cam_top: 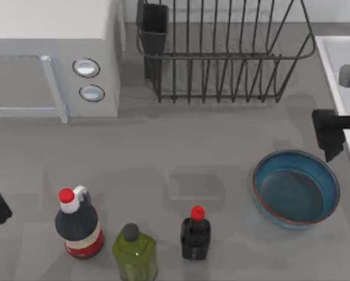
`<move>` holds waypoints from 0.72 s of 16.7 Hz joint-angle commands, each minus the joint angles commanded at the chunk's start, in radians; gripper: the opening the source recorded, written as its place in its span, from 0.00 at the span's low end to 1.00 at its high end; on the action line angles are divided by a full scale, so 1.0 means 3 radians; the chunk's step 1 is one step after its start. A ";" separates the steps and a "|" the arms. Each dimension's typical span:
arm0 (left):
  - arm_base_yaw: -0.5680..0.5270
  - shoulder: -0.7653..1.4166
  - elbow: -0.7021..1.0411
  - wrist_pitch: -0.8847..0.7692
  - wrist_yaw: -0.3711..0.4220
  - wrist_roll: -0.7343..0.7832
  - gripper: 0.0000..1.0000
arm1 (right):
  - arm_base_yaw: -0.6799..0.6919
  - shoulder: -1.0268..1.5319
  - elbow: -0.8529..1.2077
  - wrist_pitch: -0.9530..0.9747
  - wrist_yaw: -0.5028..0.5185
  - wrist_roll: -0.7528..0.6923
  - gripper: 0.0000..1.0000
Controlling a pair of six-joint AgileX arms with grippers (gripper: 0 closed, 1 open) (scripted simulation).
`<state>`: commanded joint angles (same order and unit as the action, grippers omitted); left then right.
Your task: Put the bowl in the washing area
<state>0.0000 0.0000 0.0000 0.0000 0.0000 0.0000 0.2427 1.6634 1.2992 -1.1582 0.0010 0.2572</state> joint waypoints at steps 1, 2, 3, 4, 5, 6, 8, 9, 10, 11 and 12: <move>0.0000 0.0000 0.0000 0.0000 0.0000 0.0000 1.00 | 0.0018 0.0100 0.0088 -0.0072 -0.0001 0.0015 1.00; 0.0000 0.0000 0.0000 0.0000 0.0000 0.0000 1.00 | 0.0030 0.0163 0.0144 -0.0119 -0.0001 0.0024 1.00; 0.0000 0.0000 0.0000 0.0000 0.0000 0.0000 1.00 | 0.0035 0.0190 0.0167 -0.0138 -0.0002 0.0028 1.00; 0.0000 0.0000 0.0000 0.0000 0.0000 0.0000 1.00 | 0.0035 0.0190 0.0167 -0.0138 -0.0002 0.0028 1.00; 0.0000 0.0000 0.0000 0.0000 0.0000 0.0000 1.00 | 0.0035 0.0190 0.0167 -0.0138 -0.0002 0.0028 1.00; 0.0000 0.0000 0.0000 0.0000 0.0000 0.0000 1.00 | 0.0035 0.0190 0.0167 -0.0138 -0.0002 0.0028 1.00; 0.0000 0.0000 0.0000 0.0000 0.0000 0.0000 1.00 | 0.0019 0.0184 0.0148 -0.0120 -0.0002 0.0024 1.00; 0.0000 0.0000 0.0000 0.0000 0.0000 0.0000 1.00 | 0.0022 0.0198 0.0111 -0.0077 -0.0002 0.0022 1.00; 0.0000 0.0000 0.0000 0.0000 0.0000 0.0000 1.00 | 0.0026 0.0223 0.0050 0.0001 -0.0002 0.0021 1.00; 0.0000 0.0000 0.0000 0.0000 0.0000 0.0000 1.00 | 0.0028 0.0258 -0.0032 0.0114 -0.0002 0.0022 1.00; 0.0000 0.0000 0.0000 0.0000 0.0000 0.0000 1.00 | 0.0031 0.0303 -0.0128 0.0262 -0.0001 0.0024 1.00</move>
<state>0.0000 0.0000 0.0000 0.0000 0.0000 0.0000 0.2519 1.7544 1.2609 -1.0797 0.0005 0.2645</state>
